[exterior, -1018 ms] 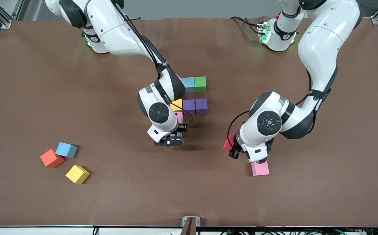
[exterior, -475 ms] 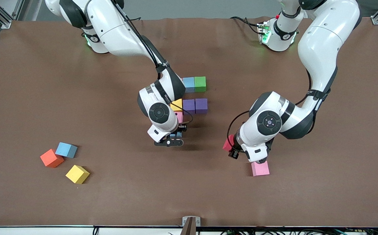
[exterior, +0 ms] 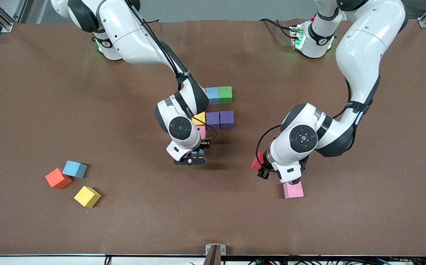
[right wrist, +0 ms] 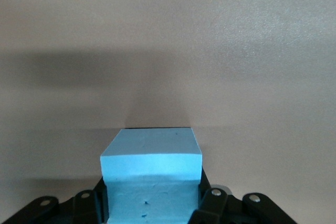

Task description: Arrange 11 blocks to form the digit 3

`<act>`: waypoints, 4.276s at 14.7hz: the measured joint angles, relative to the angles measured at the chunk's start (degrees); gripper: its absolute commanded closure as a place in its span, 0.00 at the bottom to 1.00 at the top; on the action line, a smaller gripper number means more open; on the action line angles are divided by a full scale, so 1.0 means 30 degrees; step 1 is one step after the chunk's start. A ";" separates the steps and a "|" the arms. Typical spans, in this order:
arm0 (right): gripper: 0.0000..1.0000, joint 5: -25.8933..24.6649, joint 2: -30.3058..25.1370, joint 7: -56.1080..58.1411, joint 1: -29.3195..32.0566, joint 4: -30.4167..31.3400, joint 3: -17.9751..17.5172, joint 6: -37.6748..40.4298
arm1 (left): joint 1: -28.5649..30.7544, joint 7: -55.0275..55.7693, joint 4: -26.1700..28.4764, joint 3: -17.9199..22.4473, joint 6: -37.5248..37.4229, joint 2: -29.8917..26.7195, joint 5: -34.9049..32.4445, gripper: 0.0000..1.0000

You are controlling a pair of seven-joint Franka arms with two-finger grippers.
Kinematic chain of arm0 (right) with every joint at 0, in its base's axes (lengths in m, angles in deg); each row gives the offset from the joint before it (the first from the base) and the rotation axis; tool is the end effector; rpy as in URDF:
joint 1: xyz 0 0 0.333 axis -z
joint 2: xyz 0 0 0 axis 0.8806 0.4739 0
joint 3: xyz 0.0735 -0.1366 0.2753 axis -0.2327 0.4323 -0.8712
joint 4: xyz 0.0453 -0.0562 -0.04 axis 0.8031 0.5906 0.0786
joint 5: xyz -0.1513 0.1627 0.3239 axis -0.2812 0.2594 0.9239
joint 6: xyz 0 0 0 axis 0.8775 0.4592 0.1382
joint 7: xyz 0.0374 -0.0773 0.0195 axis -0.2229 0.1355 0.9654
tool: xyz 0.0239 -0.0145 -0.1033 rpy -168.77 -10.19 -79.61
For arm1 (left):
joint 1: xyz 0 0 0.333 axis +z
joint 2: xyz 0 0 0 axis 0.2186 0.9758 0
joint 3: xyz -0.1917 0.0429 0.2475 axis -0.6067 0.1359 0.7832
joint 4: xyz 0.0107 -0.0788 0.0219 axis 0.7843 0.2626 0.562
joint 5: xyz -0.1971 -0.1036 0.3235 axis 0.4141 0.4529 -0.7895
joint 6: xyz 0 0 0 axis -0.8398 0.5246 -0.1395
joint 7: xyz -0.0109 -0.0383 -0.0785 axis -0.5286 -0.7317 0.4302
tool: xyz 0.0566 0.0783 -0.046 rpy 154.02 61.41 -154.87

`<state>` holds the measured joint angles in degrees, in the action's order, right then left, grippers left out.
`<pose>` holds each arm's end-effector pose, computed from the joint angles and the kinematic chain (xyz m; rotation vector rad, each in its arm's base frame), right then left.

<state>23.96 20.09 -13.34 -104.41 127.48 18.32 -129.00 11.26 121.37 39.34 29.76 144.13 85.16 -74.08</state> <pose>0.5896 0.4365 0.2086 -3.0972 0.0051 0.1728 0.6654 -0.3257 0.3101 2.6030 1.5970 -0.1097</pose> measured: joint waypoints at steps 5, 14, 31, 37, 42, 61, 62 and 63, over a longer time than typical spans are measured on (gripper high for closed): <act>0.77 -0.0006 0.0025 -0.0002 -0.0182 -0.0001 0.0007 -0.0040 | 0.0013 0.0000 -0.0007 0.0005 0.0047 0.0000 0.0000 0.92; 0.00 -0.0006 0.0038 -0.0012 -0.0199 0.0000 0.0011 -0.0040 | 0.0027 0.0000 -0.0020 0.0008 0.0063 0.0000 0.0000 0.93; 0.00 -0.0011 -0.2494 -0.0032 0.1887 -0.4952 0.3661 0.5835 | -0.2952 0.9300 0.0084 0.0775 0.1739 0.1379 0.0000 0.92; 0.00 -0.0008 -0.4933 0.1459 0.6268 -0.5087 0.3722 0.6770 | -0.7035 1.3312 -0.0145 0.3916 0.2735 0.1808 0.0000 0.93; 0.00 -0.0634 -0.6560 0.4023 0.8597 -0.4868 0.3339 0.7385 | -0.7915 1.4174 -0.0391 0.4231 0.2955 0.1808 0.0000 0.91; 0.00 -0.4261 -1.3831 0.9368 1.5617 0.0168 -0.2577 1.0135 | -0.9240 1.4723 -0.0651 0.4745 0.4282 0.2982 0.0000 0.91; 0.00 -0.4261 -1.3918 0.9429 1.5617 0.0369 -0.2576 1.0129 | -0.9292 1.4834 -0.0651 0.4748 0.4285 0.3018 0.0000 0.91; 0.00 -0.4262 -1.3997 0.9524 1.5617 0.0584 -0.2580 1.0057 | -0.9366 1.4932 -0.0651 0.4770 0.4287 0.3045 0.0000 0.91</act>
<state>11.17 -21.90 15.23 -57.56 129.23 10.58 -98.83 -16.83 166.16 37.38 44.08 157.00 94.29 -74.08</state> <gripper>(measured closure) 0.000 0.401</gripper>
